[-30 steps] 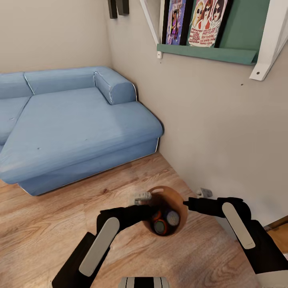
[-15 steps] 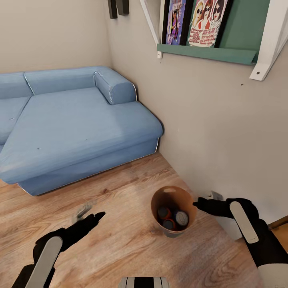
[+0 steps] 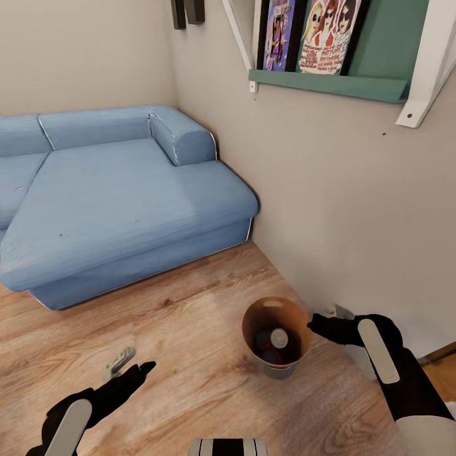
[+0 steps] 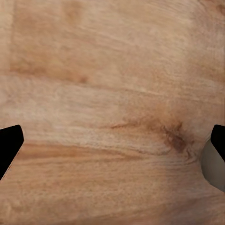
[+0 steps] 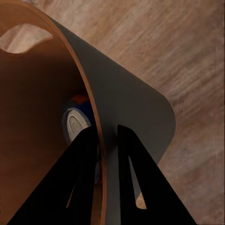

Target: Put the three can of soda from the living room inside the tash can in the kitchen.

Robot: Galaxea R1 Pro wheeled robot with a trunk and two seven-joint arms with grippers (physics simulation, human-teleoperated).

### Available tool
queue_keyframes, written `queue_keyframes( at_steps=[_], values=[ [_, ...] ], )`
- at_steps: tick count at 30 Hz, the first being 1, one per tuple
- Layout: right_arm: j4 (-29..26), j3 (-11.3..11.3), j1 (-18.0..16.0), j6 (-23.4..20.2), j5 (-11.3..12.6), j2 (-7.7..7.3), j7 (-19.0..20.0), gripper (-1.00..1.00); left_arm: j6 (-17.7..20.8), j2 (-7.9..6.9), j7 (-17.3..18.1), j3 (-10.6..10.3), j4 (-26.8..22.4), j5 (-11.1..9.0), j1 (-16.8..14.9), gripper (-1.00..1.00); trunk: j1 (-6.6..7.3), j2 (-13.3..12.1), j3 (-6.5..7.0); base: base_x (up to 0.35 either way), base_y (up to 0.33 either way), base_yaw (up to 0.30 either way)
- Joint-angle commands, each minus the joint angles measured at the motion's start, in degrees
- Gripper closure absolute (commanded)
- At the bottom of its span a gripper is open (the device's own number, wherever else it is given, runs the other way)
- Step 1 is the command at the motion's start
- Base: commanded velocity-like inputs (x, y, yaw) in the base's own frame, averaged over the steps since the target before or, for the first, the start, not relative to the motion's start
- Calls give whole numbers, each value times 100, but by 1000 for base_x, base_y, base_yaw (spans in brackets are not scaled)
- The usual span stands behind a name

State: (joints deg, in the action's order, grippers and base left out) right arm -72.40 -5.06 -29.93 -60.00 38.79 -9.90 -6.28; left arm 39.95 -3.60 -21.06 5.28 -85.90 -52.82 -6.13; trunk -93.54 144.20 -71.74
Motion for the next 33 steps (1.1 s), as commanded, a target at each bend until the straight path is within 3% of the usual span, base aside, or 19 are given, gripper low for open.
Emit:
queue_keyframes(
  at_steps=[1, 6, 14, 16, 20, 33],
  values=[
    [0, -99, -2, 0, 490, 7, 11, 100, -24, -3, -2, -3, 32, 0, 7, -100, 1, 0, 1, 0, 202, 0],
    [17, -272, -4, 0, 489, 14, -45, 100, -26, 37, -17, 70, 44, -52, 14, -100, 1, 0, 1, 0, 101, 0],
    [279, -301, -4, 0, 491, 46, -57, 100, 45, 73, 16, 65, -65, -96, 14, -100, -20, 11, -177, 0, 9, 0],
    [312, -302, -4, 0, 490, 57, -57, 100, 56, 73, 17, 66, -100, -202, 15, -100, -25, 14, -221, 0, 0, 0],
    [389, -302, -4, 0, 488, 235, -64, 100, 64, 62, 9, 69, -124, -384, 15, -100, -35, 19, -309, 0, 0, 0],
    [423, -302, -4, 0, 481, 287, -67, 100, 65, 51, 8, 61, -129, -427, 15, -100, -69, 37, -597, 0, 0, 0]
  ],
)
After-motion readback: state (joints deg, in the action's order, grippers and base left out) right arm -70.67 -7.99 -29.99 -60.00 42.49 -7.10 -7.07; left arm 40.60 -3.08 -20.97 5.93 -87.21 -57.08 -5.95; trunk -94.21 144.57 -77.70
